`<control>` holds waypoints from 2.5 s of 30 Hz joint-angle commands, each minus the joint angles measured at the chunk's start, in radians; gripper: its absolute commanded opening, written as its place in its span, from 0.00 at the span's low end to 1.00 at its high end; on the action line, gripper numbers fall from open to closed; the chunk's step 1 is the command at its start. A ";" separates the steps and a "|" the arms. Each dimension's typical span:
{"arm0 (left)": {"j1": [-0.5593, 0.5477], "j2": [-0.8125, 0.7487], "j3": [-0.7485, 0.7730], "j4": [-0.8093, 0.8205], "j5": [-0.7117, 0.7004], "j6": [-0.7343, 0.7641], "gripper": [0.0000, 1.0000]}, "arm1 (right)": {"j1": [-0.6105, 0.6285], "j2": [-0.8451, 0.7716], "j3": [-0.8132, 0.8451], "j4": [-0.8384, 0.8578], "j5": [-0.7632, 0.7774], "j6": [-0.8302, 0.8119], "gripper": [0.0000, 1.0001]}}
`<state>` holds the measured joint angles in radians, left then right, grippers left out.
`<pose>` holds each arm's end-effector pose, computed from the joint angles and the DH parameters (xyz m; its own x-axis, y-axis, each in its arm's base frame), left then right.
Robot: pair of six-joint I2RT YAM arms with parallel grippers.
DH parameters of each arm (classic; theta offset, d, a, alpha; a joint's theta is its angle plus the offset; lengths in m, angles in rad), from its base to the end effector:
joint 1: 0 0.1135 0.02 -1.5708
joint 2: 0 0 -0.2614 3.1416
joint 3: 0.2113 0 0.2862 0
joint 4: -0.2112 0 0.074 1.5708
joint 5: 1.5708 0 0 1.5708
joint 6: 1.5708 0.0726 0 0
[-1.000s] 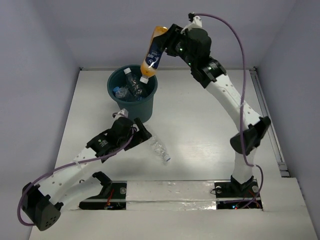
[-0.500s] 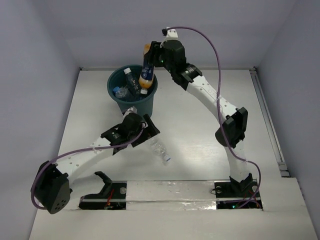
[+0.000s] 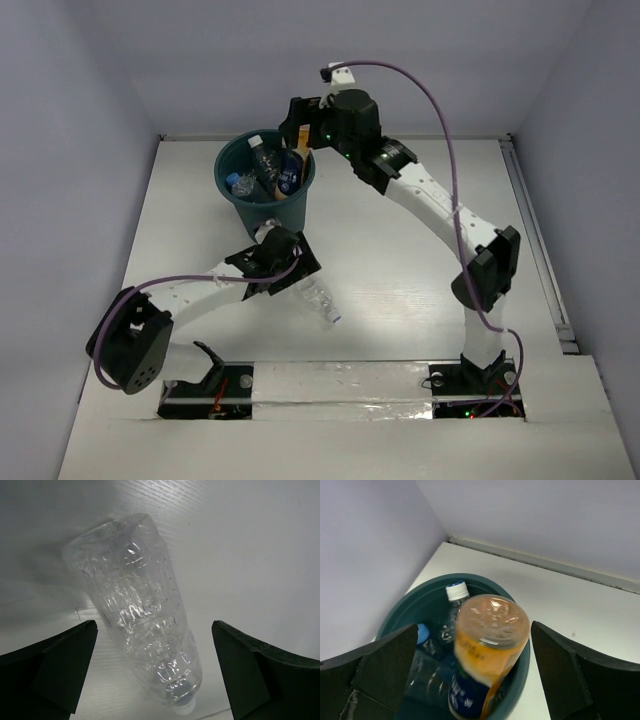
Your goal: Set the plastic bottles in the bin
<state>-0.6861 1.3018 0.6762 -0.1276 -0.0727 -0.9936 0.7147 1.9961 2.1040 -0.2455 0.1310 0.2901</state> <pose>0.2504 -0.1982 0.1502 -0.7839 -0.4384 -0.4397 -0.1210 0.8025 -0.5843 0.4172 0.3495 0.4214 -0.2571 0.1524 -0.9543 -0.4994 0.8245 0.2662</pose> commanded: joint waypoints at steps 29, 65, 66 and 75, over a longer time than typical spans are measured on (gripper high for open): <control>-0.247 -0.179 0.595 -0.659 -0.553 -0.129 0.43 | 0.000 -1.350 -1.179 -0.143 0.088 0.169 0.95; 0.214 0.378 1.090 0.040 -1.156 0.806 0.43 | 0.000 -1.424 -1.164 -0.236 -0.312 0.135 0.92; 0.203 0.373 1.050 0.077 -1.158 0.800 0.43 | 0.000 -1.413 -1.165 -0.232 -0.317 0.139 0.92; 0.174 0.347 0.919 0.150 -1.109 0.722 0.46 | 0.000 -1.372 -1.177 -0.202 -0.300 0.156 0.92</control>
<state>-0.5037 1.7172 1.6283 -0.0765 -1.1755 -0.2459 0.7139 0.6235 0.9260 -0.5083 -0.1654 0.4385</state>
